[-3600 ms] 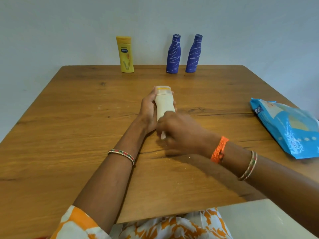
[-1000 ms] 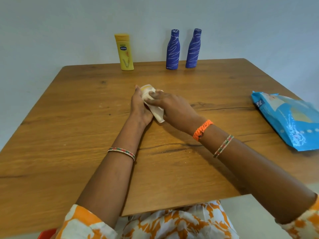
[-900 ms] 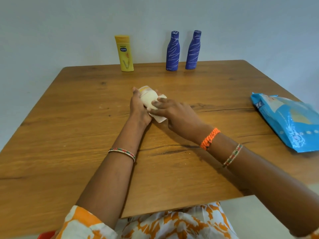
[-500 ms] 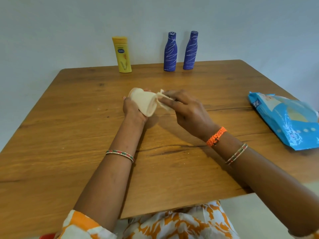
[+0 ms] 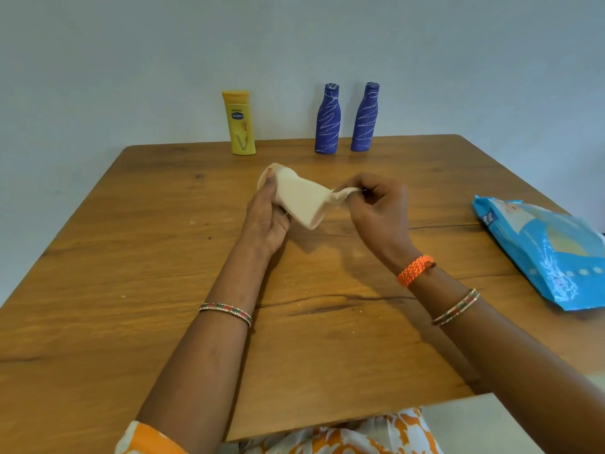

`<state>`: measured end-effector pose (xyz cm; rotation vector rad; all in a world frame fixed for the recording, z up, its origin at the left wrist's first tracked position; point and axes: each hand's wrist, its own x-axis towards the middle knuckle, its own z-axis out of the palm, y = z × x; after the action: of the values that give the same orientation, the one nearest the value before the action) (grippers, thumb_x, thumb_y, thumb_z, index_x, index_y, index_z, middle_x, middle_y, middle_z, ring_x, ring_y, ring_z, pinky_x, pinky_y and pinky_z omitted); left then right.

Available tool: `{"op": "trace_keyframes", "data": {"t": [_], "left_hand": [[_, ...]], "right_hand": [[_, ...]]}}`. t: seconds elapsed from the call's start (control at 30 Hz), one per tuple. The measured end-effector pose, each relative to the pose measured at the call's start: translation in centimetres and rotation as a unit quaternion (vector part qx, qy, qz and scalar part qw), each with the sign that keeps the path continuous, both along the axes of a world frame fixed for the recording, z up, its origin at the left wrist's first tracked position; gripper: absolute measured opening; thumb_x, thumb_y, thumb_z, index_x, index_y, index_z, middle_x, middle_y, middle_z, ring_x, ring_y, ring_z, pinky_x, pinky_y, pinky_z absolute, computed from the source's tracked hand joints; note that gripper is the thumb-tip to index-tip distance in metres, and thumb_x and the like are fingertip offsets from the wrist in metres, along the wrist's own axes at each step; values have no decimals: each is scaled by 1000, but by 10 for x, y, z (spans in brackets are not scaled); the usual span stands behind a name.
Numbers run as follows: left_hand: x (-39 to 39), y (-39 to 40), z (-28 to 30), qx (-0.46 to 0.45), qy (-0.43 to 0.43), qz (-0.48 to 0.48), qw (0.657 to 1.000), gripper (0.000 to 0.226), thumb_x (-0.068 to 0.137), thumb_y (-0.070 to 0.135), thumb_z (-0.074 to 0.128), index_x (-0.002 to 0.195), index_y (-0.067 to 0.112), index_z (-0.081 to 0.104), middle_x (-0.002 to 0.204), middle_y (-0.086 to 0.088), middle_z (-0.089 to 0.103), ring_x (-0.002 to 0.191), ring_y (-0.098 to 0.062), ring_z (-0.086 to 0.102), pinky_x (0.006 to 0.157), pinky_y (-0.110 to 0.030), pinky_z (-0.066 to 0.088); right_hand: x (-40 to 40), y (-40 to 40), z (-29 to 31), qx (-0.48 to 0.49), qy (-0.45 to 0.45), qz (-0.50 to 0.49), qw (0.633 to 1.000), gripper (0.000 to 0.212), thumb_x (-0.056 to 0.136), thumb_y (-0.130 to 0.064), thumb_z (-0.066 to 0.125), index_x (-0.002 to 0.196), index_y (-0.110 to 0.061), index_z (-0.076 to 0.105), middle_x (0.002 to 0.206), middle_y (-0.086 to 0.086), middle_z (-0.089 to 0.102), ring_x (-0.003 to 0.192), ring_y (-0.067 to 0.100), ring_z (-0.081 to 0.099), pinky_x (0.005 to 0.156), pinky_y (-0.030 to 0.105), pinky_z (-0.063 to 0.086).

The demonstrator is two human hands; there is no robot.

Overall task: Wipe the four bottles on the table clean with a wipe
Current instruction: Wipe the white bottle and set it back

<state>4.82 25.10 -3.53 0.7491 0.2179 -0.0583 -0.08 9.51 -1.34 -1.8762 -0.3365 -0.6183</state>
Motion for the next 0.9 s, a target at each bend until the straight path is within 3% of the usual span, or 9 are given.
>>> {"op": "trace_keyframes", "data": {"t": [0.1, 0.2, 0.3, 0.47, 0.57, 0.67, 0.8, 0.9], "left_hand": [[-2, -2, 6, 130, -74, -11, 989, 37, 92, 16, 57, 126, 7, 47, 105, -7, 64, 94, -17, 63, 76, -34, 57], [0, -2, 11, 314, -165, -7, 935, 34, 87, 7, 64, 118, 17, 53, 110, 1, 63, 100, -11, 60, 81, -26, 52], [4, -2, 15, 415, -230, -15, 880, 38, 80, 3, 71, 112, 20, 57, 111, 1, 62, 98, -7, 59, 82, -18, 51], [10, -7, 13, 439, -270, -52, 856, 40, 76, 4, 75, 108, 22, 60, 104, 4, 66, 97, -7, 62, 79, -18, 50], [7, -17, 9, 464, -282, -40, 839, 34, 77, 6, 74, 105, 23, 64, 99, 7, 69, 94, -6, 65, 80, -21, 53], [3, -21, 5, 514, -298, 8, 804, 23, 85, 6, 66, 105, 18, 66, 93, 10, 70, 89, 0, 66, 73, -15, 52], [2, -16, 5, 447, -292, -5, 846, 26, 84, 4, 66, 108, 15, 65, 95, 5, 70, 94, -10, 67, 77, -24, 54], [5, -16, 7, 492, -323, -10, 808, 39, 79, 9, 73, 114, 21, 62, 102, 10, 68, 99, -3, 64, 83, -22, 53]], "right_hand": [[9, -3, 13, 75, 77, 13, 994, 10, 83, -7, 56, 82, -4, 65, 73, 9, 62, 66, 15, 54, 58, 23, 45], [19, -7, 10, 14, 152, 9, 988, 9, 86, -10, 58, 93, -5, 58, 76, 2, 56, 66, 9, 51, 55, 18, 43], [28, -11, 3, -37, 142, -24, 989, 17, 86, -2, 56, 99, -13, 58, 85, -6, 58, 78, 6, 55, 59, 7, 43], [30, -7, 8, -90, 28, -60, 994, 35, 89, 2, 52, 119, -14, 61, 114, -4, 64, 101, 1, 54, 85, 6, 43], [26, 6, 11, -231, -52, -59, 970, 41, 82, 6, 58, 120, -11, 61, 126, 6, 61, 119, 16, 53, 99, 32, 46], [14, 26, 1, -337, -125, -65, 931, 41, 73, 8, 66, 113, -5, 65, 123, 14, 62, 120, 30, 54, 94, 45, 50], [4, 29, -9, -338, -126, 35, 932, 41, 78, 3, 60, 117, -9, 63, 124, 11, 62, 118, 28, 56, 89, 46, 53], [8, 16, -7, -298, -134, 29, 945, 41, 72, 9, 61, 109, -9, 68, 115, 8, 66, 109, 24, 61, 80, 42, 56]]}}
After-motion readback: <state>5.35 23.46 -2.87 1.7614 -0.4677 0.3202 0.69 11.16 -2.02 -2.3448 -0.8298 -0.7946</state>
